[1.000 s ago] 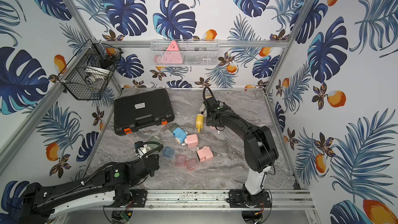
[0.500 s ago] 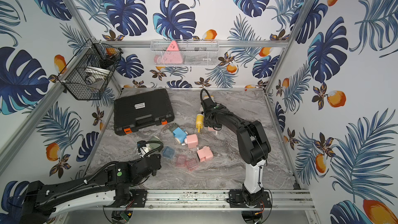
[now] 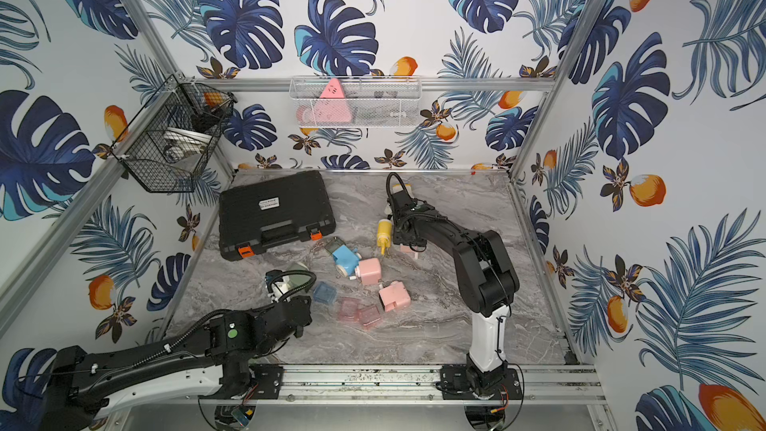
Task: Put the tray back into the pencil sharpener
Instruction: Place the pencil sharpener at the center of the board.
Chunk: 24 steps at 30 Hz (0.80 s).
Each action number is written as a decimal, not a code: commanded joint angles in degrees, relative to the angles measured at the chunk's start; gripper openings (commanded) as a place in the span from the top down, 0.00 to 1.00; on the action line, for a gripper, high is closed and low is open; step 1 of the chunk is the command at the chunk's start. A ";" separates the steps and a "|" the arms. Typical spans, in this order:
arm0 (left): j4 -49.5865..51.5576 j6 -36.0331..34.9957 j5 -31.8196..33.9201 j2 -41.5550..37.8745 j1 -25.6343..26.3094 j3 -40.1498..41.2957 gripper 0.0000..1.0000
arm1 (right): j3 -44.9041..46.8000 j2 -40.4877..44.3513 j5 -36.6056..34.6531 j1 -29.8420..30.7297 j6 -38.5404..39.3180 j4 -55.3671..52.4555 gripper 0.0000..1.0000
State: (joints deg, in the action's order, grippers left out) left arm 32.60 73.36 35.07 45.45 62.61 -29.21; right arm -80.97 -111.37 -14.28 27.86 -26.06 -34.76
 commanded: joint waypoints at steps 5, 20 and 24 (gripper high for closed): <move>0.34 -0.19 1.11 0.27 -0.04 -1.16 0.76 | -0.55 0.77 -0.18 -0.04 0.58 -0.55 0.23; -2.70 -1.79 -0.57 1.38 -0.04 -0.84 0.74 | 10.28 22.46 0.66 2.65 0.14 -4.08 0.20; -4.64 -4.88 -1.24 2.24 -0.12 -1.03 0.71 | 15.51 29.59 -1.76 7.72 -2.58 -7.61 0.21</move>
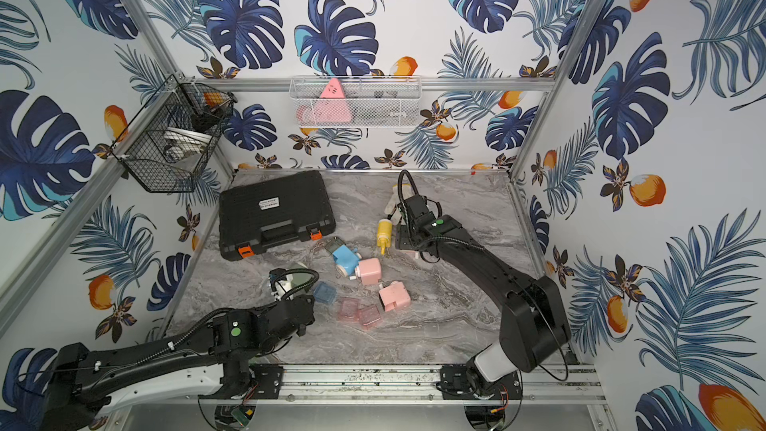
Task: Put the tray back into the pencil sharpener
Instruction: Place the pencil sharpener at the center of the board.
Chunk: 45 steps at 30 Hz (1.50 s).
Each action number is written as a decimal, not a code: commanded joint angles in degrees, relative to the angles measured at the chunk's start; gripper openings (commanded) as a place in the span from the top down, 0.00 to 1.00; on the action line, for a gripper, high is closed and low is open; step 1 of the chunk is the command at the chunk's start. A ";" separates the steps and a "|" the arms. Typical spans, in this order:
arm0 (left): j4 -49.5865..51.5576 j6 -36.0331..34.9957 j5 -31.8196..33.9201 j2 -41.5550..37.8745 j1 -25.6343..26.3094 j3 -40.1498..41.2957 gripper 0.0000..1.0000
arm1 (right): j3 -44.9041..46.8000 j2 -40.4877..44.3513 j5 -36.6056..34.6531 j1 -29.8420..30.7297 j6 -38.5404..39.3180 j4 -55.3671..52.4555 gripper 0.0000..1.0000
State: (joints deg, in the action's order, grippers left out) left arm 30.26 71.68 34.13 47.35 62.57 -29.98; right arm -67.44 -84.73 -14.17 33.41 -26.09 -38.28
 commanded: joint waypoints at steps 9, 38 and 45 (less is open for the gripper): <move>-5.26 -6.57 -7.50 7.27 -0.08 -2.19 0.61 | 9.70 12.68 -5.58 12.57 -10.21 -9.12 0.22; 0.28 -23.52 -13.55 35.61 -0.76 -20.62 0.30 | 16.37 21.83 -5.74 13.09 -12.35 -8.38 0.23; -2.85 -23.67 -15.45 39.32 -2.88 -20.11 0.24 | 16.81 22.41 -5.40 13.07 -12.21 -8.17 0.23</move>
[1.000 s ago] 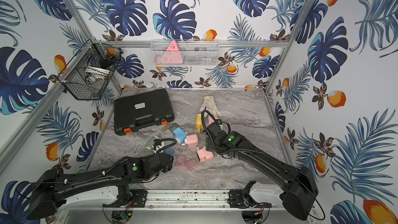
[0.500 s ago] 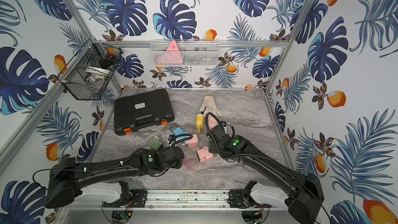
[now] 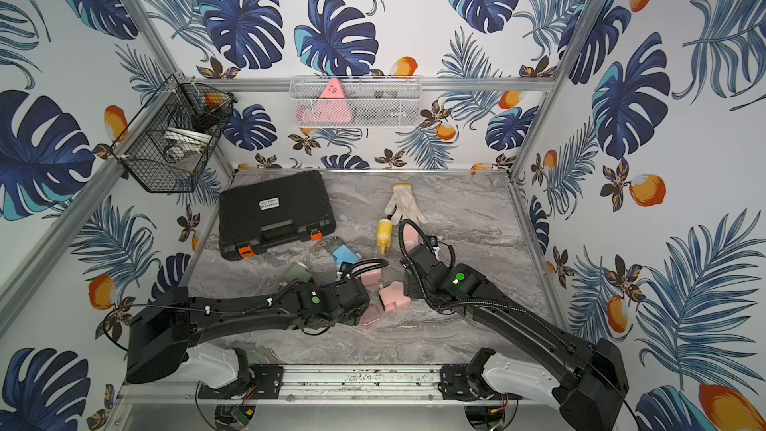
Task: Put the tray back into the pencil sharpener
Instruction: Place the pencil sharpener at the center of the board, then pick up the container from the center of the board.
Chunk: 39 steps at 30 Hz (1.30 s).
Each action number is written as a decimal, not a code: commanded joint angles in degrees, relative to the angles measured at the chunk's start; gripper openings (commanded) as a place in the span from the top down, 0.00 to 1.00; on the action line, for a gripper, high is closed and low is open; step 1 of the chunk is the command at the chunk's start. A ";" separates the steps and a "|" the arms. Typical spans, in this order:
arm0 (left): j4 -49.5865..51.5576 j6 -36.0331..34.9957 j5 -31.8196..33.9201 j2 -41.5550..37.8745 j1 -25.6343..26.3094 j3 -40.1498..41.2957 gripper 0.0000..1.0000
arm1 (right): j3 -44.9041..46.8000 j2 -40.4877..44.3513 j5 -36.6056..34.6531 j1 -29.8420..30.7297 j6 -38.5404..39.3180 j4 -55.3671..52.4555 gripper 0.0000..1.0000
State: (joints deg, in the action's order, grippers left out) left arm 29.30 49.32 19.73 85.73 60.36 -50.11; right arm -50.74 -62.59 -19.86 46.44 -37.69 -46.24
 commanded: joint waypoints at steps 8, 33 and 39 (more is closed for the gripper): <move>-4.13 -3.04 -3.24 5.19 -2.74 -0.25 0.24 | 0.29 -0.51 1.01 0.06 -0.12 0.82 0.23; -4.58 -3.47 -4.53 1.40 -4.02 2.26 0.55 | 0.69 1.59 3.10 0.06 0.07 1.45 0.23; -10.38 -1.85 -15.97 -8.26 -6.90 7.78 0.62 | 2.78 6.01 10.06 0.06 5.13 8.21 0.23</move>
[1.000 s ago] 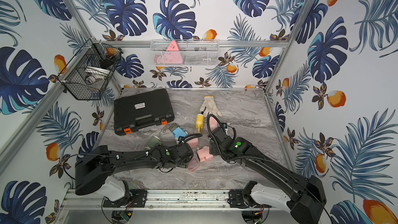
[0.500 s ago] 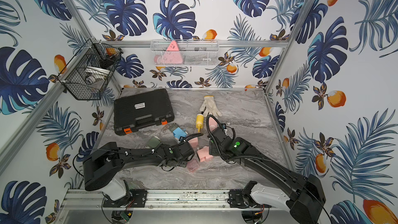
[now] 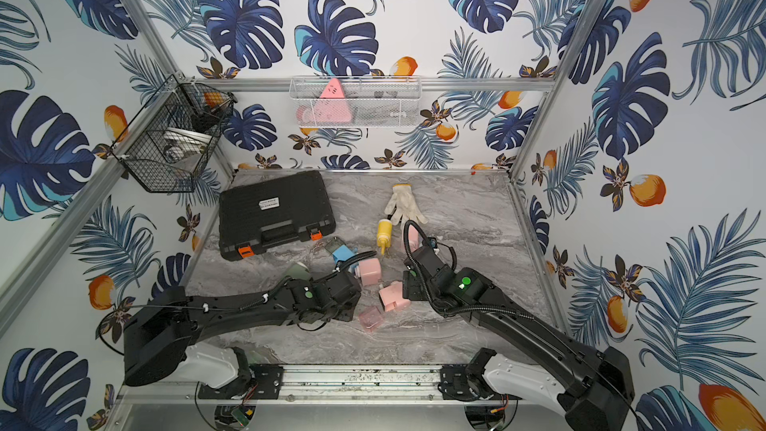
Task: Put the tray back into the pencil sharpener
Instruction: Pick up the container from the center of the board.
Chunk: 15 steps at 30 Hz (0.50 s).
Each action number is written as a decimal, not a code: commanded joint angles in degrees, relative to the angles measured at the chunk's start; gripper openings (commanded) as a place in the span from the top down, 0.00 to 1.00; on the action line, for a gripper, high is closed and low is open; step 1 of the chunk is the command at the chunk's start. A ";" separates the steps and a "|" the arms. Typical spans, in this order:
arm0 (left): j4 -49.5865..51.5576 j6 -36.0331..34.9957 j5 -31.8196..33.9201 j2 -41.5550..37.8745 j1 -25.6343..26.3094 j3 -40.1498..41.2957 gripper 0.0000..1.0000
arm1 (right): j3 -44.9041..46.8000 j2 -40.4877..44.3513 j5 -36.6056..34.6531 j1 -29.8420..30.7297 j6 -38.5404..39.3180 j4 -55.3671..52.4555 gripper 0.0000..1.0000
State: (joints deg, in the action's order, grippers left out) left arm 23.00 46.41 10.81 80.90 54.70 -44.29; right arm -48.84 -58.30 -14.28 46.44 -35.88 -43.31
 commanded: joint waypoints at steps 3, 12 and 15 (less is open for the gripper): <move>-8.29 2.52 -15.18 -8.82 -4.23 5.23 0.64 | 4.12 5.07 10.74 0.06 6.60 15.28 0.25; -21.07 12.50 -40.51 -21.46 -16.25 14.03 0.65 | 11.95 3.12 19.89 3.17 15.90 44.66 0.34; -26.09 17.25 -46.58 -23.69 -18.75 16.13 0.65 | 16.11 2.21 18.70 7.19 21.68 56.31 0.36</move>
State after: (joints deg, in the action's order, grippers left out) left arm 5.28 57.63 -25.32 58.65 37.34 -29.43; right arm -34.87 -55.53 3.11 51.66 -21.10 -2.92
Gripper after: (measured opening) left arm 0.538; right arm 0.646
